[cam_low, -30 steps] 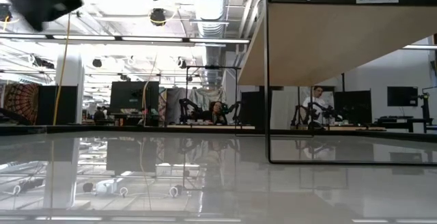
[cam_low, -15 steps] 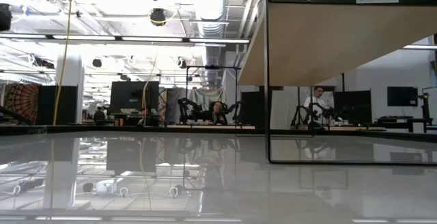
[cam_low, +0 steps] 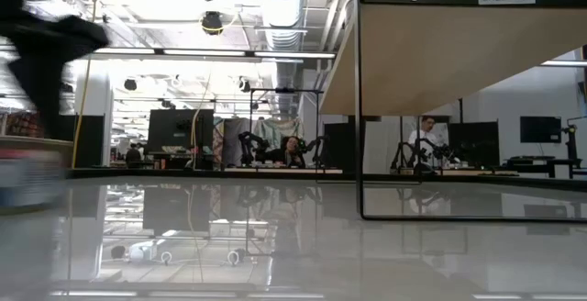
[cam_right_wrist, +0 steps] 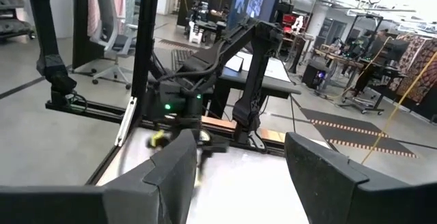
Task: Stack canned seafood by type on shelf
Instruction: Stack the blue tuna can on top of the blue tuna can
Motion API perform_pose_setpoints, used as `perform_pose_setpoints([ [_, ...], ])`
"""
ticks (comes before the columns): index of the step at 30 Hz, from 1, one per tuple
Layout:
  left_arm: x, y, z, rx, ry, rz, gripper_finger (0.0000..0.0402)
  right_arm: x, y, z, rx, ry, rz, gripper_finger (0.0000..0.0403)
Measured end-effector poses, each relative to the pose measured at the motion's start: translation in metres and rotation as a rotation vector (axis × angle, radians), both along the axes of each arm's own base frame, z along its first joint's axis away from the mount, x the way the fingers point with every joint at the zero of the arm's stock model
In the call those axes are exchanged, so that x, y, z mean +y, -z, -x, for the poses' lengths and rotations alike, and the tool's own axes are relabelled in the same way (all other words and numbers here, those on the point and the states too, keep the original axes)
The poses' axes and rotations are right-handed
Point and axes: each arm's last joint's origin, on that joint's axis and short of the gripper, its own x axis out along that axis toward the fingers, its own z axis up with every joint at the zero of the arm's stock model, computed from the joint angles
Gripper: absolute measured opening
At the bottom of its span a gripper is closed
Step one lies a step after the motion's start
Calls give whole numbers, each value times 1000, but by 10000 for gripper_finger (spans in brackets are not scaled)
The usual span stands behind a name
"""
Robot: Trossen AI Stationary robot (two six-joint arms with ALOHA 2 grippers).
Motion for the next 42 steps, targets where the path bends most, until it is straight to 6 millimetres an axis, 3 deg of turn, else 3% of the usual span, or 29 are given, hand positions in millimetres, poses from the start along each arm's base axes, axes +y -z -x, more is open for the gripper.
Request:
perform_pose_setpoints([
  [8, 49, -8, -13, -139, -182, -435, 231, 0, 0, 0, 4, -3, 1, 246],
  [11, 60, -19, -12, -171, -219, -460, 231, 0, 1, 1, 10, -3, 6, 246],
  [14, 65, -33, -9, -169, -220, -351, 231, 1, 2, 1, 19, -8, -1, 246],
  [18, 62, -42, -6, -122, -222, -77, 231, 2, 3, 2, 26, -9, -17, 246],
  [20, 56, -41, -4, -106, -220, -23, 231, 2, 4, 2, 29, -9, -18, 246],
  [28, 30, -14, -2, -34, -179, -74, 231, 2, 5, 2, 35, -8, -30, 246],
  [33, 23, 8, -4, 36, -144, -156, 226, 2, 5, 2, 38, -8, -27, 246],
  [38, 20, 20, -6, 100, -115, -169, 193, 2, 5, 2, 41, -8, -23, 246],
  [42, 18, 22, -5, 77, -123, -206, 141, 1, 6, 1, 44, -4, -21, 246],
])
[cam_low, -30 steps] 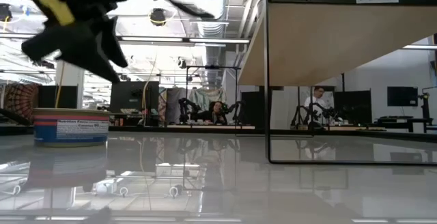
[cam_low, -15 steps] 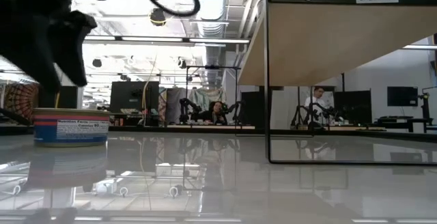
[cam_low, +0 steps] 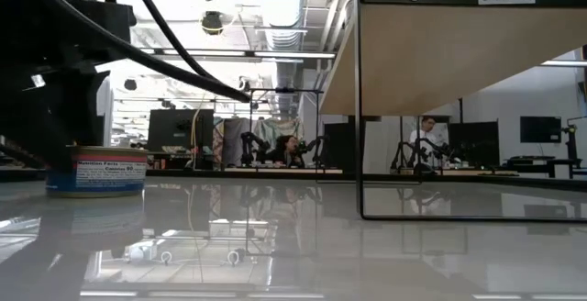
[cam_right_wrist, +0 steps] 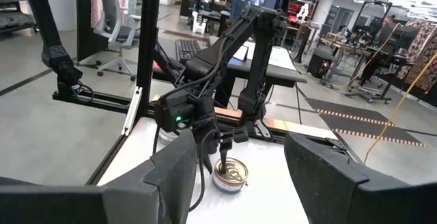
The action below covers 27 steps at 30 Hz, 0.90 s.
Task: Stack canned seafood by type on shelf
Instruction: Stack the blue tuna can on top of the blue tuna can
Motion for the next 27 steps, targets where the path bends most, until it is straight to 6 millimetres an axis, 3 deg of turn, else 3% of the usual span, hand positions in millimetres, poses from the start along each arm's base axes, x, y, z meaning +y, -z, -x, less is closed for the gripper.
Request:
perform_pose_setpoints([
  [8, -3, -1, 0, -11, -21, 41, 11, 0, 0, 0, 0, 0, -4, 246],
  [20, -11, -1, -5, 34, -33, 170, 0, 0, 0, 0, 0, 1, -16, 246],
  [27, -2, -4, -7, -30, -92, 73, 1, 0, 0, 0, 0, 1, -18, 246],
])
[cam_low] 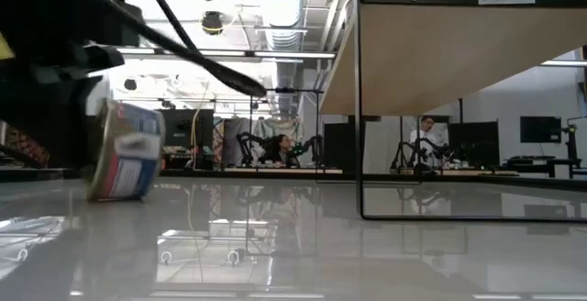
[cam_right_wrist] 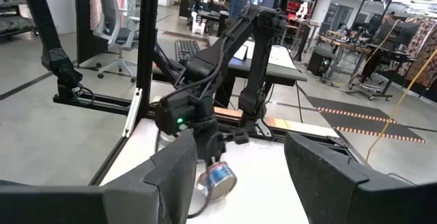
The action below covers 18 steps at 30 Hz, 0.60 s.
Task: Stack canned seafood by type on shelf
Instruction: Stack the blue tuna can on top of the blue tuna can
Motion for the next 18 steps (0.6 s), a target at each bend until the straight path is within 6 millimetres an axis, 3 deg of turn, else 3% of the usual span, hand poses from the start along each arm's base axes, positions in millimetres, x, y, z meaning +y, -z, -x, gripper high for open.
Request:
perform_pose_setpoints([
  [6, -4, -11, -6, 49, 134, 73, 1, 0, 0, 0, 1, 0, 1, 246],
  [12, -20, -55, -24, 16, 312, 183, 7, 0, 0, 0, 4, 0, 5, 246],
  [18, -29, -89, -35, -51, 458, 183, 95, 0, 2, 0, 13, 0, 3, 246],
])
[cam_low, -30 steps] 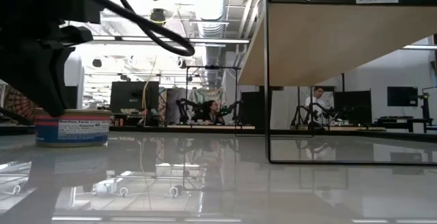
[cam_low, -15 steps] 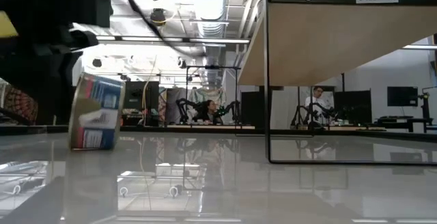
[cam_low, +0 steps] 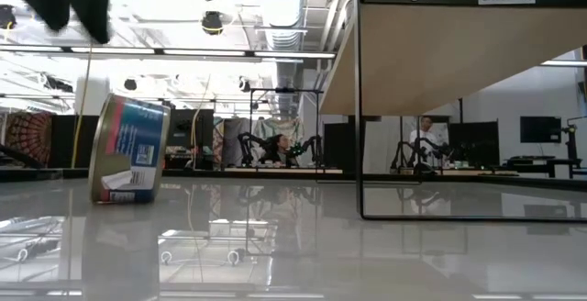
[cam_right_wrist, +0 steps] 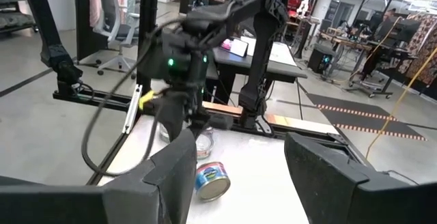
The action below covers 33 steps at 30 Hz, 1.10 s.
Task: Stack canned seafood by type on shelf
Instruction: Stack the blue tuna can on top of the blue tuna can
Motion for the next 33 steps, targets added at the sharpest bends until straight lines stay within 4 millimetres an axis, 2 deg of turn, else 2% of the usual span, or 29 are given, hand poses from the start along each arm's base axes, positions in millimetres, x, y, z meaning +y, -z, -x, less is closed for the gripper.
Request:
perform_pose_setpoints([
  [3, 2, -8, -4, -35, 19, -41, 159, 0, 1, 0, 6, 0, 2, 246],
  [7, 18, -7, -12, -19, 23, -100, 241, 0, 1, 0, 8, 1, -4, 246],
  [12, 42, -5, -24, 49, 91, -109, 301, 0, 1, 0, 9, 0, -4, 246],
  [17, 64, -2, -29, 148, 220, -92, 306, 2, 2, 2, 12, -8, -10, 246],
  [23, 85, -1, -37, 165, 349, -161, 298, 1, 4, 2, 27, -6, -20, 246],
  [27, 99, 13, -46, 236, 360, -125, 298, 1, 4, 2, 28, -6, -40, 246],
  [33, 99, 32, -52, 319, 433, -102, 297, 6, 6, 4, 35, -26, -36, 246],
])
